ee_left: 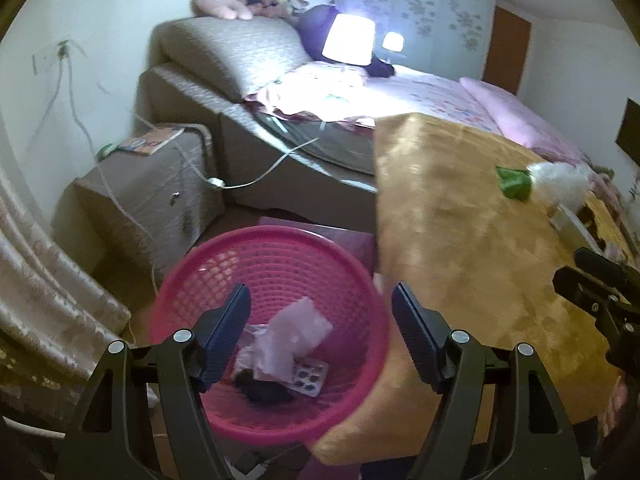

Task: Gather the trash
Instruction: 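Move both tools back over the bedspread toward the white box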

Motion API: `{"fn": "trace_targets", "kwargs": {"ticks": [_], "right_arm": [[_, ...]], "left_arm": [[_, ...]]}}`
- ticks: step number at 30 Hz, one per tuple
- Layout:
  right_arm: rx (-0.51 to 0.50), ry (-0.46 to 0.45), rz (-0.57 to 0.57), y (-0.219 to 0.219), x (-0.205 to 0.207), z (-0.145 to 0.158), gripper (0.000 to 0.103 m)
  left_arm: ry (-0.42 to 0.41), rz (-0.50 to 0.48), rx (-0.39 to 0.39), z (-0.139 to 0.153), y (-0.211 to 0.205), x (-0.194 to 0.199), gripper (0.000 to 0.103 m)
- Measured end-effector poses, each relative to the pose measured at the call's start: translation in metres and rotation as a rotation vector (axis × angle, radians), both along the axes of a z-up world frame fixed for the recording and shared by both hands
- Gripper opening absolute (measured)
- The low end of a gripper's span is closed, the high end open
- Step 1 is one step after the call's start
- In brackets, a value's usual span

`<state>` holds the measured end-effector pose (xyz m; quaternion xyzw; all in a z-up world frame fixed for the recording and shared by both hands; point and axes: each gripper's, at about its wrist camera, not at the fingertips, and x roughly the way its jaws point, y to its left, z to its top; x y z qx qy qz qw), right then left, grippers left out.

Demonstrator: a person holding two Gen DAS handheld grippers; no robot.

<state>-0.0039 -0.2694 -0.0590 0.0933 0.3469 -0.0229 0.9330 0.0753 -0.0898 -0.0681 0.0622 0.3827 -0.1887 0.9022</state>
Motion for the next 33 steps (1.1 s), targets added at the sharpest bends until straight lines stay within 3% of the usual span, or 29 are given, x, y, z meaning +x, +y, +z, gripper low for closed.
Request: {"fn": "trace_targets", "kwargs": {"ticks": [10,23,33], "right_arm": [[-0.05,0.013,-0.17,-0.059,-0.054,-0.01,0.071],[-0.075,0.006,-0.349,-0.121,-0.101,-0.015,0.071],[-0.023,0.01,-0.467,-0.164,-0.125,-0.026,0.071]], "left_arm": [[0.019,-0.107,-0.001,0.0,-0.042,-0.018,0.07],[0.03,-0.262,-0.012,0.004,-0.125,-0.041,0.07],[0.123,-0.329,-0.073,0.002,-0.185,-0.049,0.07]]}}
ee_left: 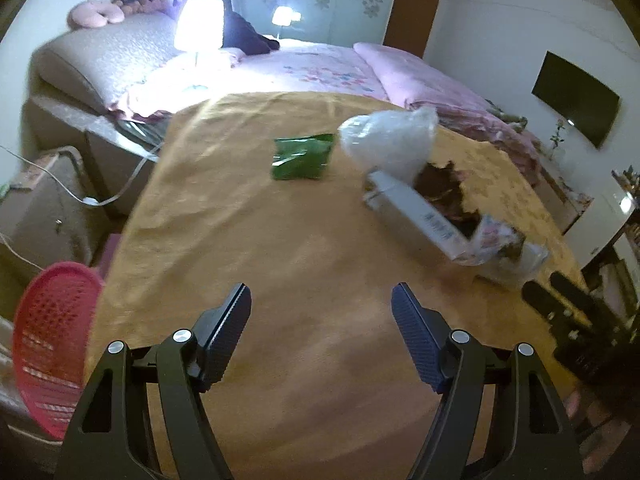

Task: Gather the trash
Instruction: 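Move both tools back over the bedspread toward the white box, then grasp the white barcode box with the left tool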

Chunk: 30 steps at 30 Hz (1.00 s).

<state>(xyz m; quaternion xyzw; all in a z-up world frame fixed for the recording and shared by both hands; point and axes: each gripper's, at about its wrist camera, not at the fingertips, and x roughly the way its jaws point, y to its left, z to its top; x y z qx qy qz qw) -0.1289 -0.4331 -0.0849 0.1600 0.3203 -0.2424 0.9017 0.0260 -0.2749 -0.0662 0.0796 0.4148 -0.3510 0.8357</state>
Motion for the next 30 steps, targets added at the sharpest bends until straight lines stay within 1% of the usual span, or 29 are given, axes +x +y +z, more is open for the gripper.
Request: {"fn": "trace_targets", "kwargs": {"ticks": [4,8,10,15,19,20,23,25,26,27,30], "right_arm": [[0.022,-0.004,-0.024,-0.006,-0.004,-0.004,0.071],[0.033,-0.01,-0.032,-0.009,-0.007,-0.005,0.071],[0.039,-0.012,-0.035,-0.01,-0.007,-0.006,0.071],[0.044,-0.018,-0.044,-0.015,-0.009,-0.005,0.071],[0.053,-0.019,-0.052,-0.019,-0.009,-0.007,0.071],[0.056,-0.019,-0.052,-0.019,-0.009,-0.008,0.071],[0.063,-0.015,-0.047,-0.019,-0.008,-0.01,0.071],[0.065,-0.014,-0.044,-0.018,-0.008,-0.011,0.071],[0.066,-0.014,-0.042,-0.018,-0.008,-0.01,0.071],[0.066,-0.014,-0.041,-0.017,-0.008,-0.011,0.071],[0.067,-0.014,-0.038,-0.016,-0.008,-0.011,0.071]], "left_arm": [[0.036,-0.009,-0.029,0.003,-0.022,-0.001,0.07],[0.07,-0.009,-0.087,0.009,-0.04,-0.002,0.07],[0.09,-0.013,-0.102,0.009,-0.053,-0.001,0.07],[0.137,0.006,-0.074,-0.005,-0.08,0.007,0.07],[0.184,0.016,-0.057,-0.016,-0.09,0.013,0.07],[0.188,0.016,-0.054,-0.018,-0.09,0.014,0.07],[0.155,0.008,-0.039,-0.018,-0.092,0.01,0.069],[0.147,0.004,-0.034,-0.018,-0.092,0.011,0.063],[0.144,0.0,-0.03,-0.018,-0.092,0.011,0.057],[0.144,-0.005,-0.029,-0.018,-0.091,0.012,0.052],[0.131,-0.024,-0.025,-0.017,-0.089,0.011,0.043]]}}
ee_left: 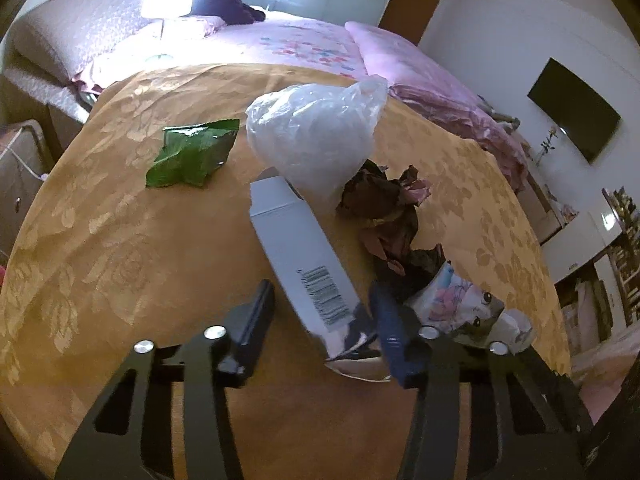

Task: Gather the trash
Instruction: 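Grasp the white barcode box with the left tool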

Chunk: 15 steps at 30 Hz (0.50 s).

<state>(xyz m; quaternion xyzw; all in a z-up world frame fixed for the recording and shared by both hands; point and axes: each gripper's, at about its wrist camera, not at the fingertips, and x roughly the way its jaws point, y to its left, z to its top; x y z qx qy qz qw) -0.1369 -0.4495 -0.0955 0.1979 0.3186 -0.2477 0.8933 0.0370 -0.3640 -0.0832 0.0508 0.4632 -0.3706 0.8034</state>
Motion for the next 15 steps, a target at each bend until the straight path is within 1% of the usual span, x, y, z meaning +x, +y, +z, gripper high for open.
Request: {"fn": "trace_targets", "kwargs": {"ticks": [2,6,12,15], "right_arm": [[-0.002,-0.001,0.0,0.0,0.0,0.0,0.071],[-0.003,-0.004,0.002,0.002,0.0,0.001,0.071],[-0.002,-0.003,0.014,0.004,0.003,0.0,0.071],[-0.003,-0.002,0.02,0.006,0.004,0.0,0.071]], "left_arm": [[-0.016,-0.014,0.005,0.001,0.002,-0.002,0.039],[-0.043,-0.041,0.019,0.003,0.011,-0.008,0.036],[-0.058,-0.08,0.041,0.006,0.036,-0.013,0.035],[-0.074,-0.083,0.063,0.008,0.047,-0.014,0.035]]}}
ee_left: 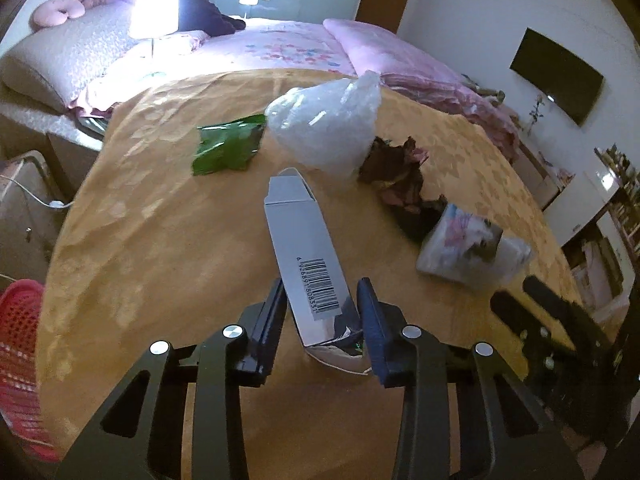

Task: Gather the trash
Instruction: 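Grasp the white barcode box with the left tool, then grasp the printed plastic bag with right tool while left tool holds box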

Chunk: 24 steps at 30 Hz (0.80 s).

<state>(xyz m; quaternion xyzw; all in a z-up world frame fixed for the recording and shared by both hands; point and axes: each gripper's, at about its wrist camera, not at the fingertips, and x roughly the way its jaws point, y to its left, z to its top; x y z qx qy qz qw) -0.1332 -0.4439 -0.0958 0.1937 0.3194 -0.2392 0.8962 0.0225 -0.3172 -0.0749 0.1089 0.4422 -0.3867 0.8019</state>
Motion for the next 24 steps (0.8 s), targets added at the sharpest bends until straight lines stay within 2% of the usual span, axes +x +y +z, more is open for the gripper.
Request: {"fn": "trace_targets", "kwargs": {"ticks": [5,8,13,16,17,20,24], "right_arm": [[0.0,0.001,0.016,0.004,0.002,-0.001,0.071],[-0.009,-0.001,0.025,0.007,0.004,0.001,0.071],[-0.01,-0.003,0.026,0.007,0.004,0.001,0.071],[-0.011,-0.003,0.027,0.007,0.004,0.001,0.071],[-0.011,-0.004,0.029,0.007,0.004,0.001,0.071],[-0.017,-0.008,0.041,0.008,0.005,0.004,0.071],[-0.032,-0.014,0.067,0.009,0.008,0.01,0.071]], "left_arm": [[0.008,0.0,-0.001,0.0,-0.004,0.002,0.038],[0.017,0.017,-0.01,-0.004,-0.013,0.005,0.052],[-0.004,0.043,-0.003,-0.012,-0.023,0.01,0.053],[-0.024,0.039,0.004,-0.012,-0.022,0.008,0.049],[-0.033,0.038,0.011,-0.012,-0.021,0.007,0.041],[-0.035,0.023,0.021,-0.011,-0.014,0.007,0.033],[-0.037,0.008,0.029,-0.01,-0.001,0.005,0.032]]}}
